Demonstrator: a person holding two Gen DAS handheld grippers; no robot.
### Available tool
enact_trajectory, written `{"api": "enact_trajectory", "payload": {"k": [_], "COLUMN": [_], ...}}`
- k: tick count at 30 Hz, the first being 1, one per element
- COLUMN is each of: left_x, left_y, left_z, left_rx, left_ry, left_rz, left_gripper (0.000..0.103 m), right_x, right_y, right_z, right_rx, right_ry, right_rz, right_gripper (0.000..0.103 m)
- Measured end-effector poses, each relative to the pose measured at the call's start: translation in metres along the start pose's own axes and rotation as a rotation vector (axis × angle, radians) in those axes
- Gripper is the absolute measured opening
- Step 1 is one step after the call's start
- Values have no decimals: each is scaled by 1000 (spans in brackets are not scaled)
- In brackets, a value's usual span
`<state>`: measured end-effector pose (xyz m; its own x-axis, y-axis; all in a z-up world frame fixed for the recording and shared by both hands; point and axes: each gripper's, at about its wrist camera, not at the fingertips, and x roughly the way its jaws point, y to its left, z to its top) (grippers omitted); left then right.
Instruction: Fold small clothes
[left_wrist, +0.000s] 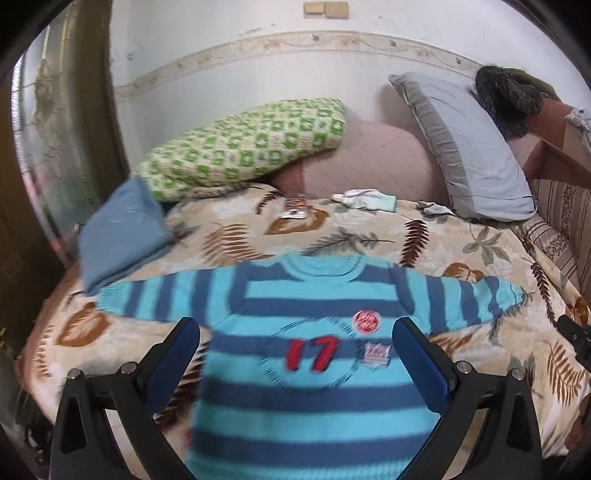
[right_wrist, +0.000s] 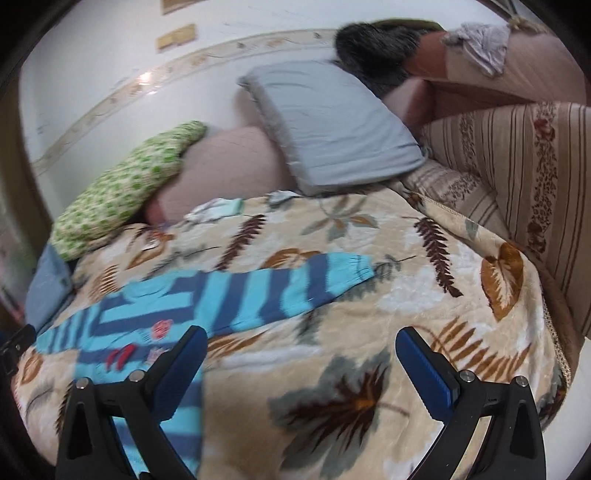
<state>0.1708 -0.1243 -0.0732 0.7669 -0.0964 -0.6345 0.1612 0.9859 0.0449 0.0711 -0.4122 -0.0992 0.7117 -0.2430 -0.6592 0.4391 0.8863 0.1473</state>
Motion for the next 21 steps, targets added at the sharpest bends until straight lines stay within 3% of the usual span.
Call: {"api": "enact_trajectory", "payload": {"k": [6,13,21], "left_x": [63,106,120], "left_y": [-29,-29,-24], "left_z": [8,-9,-12], "left_rx": [4,28,44], "left_ry": [20,68,70], "left_rz": [0,14,43], "left_gripper": [103,103,103], "right_x": [81,156,189], "right_y": [-37,-75,-99], "right_z": [15,13,27], "right_rx": [159,360,436], "right_ry": [100,190,148], "right_rz": [97,184,168], "right_gripper": [103,101,99]}}
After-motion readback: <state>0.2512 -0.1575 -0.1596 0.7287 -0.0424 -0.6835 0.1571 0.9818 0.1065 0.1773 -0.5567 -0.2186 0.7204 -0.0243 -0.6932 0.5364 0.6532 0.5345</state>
